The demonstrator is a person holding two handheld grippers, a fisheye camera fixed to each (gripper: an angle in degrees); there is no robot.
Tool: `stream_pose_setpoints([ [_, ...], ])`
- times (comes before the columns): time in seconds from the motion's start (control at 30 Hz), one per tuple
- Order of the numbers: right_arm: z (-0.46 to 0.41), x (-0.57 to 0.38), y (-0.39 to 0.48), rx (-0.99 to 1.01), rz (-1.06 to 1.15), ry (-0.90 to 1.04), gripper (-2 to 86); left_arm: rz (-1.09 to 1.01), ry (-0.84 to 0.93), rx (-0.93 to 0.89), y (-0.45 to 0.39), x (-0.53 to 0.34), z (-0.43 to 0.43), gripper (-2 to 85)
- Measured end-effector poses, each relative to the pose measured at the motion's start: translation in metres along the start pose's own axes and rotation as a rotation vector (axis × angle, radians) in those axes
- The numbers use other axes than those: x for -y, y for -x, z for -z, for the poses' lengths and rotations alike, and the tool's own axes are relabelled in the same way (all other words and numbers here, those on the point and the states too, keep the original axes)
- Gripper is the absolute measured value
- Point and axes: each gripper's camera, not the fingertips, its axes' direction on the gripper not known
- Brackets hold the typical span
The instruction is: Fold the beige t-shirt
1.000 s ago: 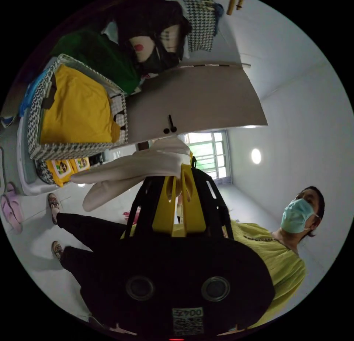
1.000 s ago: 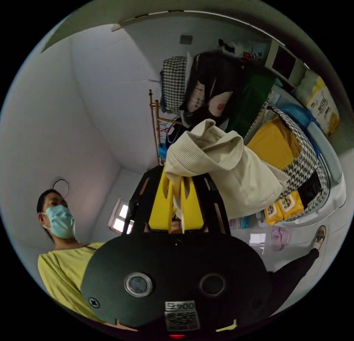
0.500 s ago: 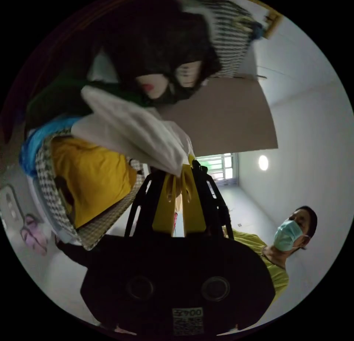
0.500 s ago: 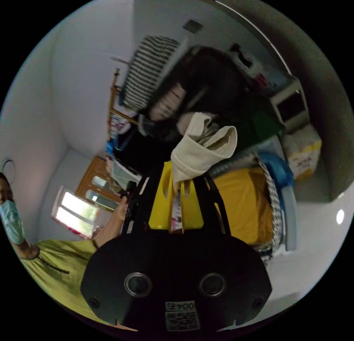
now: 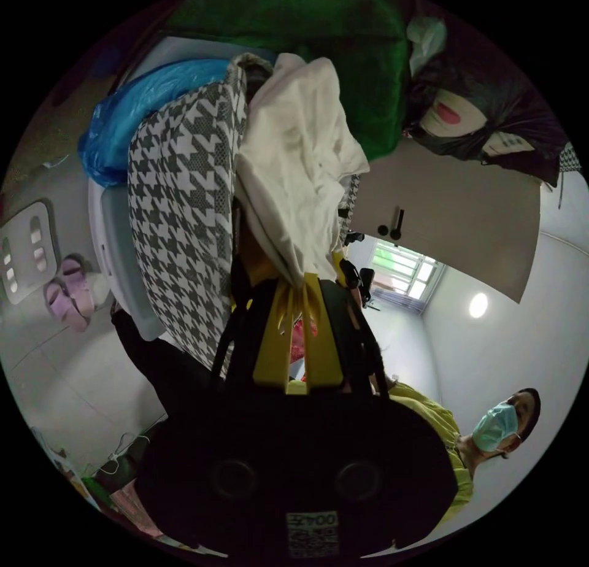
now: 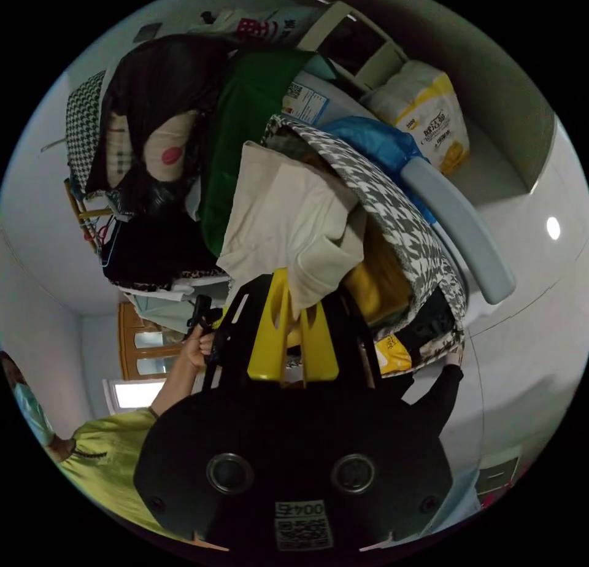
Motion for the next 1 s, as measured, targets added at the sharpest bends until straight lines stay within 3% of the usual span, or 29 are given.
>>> stream_pose_setpoints([
  [0.33,-0.041,0.038,0.06,-0.171,0.078,0.014,0.8,-0.002,0.039,0.099,0.005,-0.011,-0.016,3.5],
  [0.57,-0.063,0.056,0.111,-0.303,0.119,0.057,1.0,-0.047,0.014,0.294,-0.01,-0.04,-0.036,3.6],
  [0.8,-0.069,0.063,0.145,-0.313,0.065,0.079,3.0,-0.11,0.012,0.442,-0.021,-0.074,-0.052,4.5],
  [0.9,-0.034,0.051,0.167,-0.319,0.05,-0.004,5.9,-0.138,-0.054,0.473,-0.032,-0.104,-0.042,6.6],
  [1.0,-0.001,0.028,0.219,-0.406,0.206,-0.121,9.0,-0.23,-0.206,0.546,-0.055,-0.141,-0.029,9.9],
])
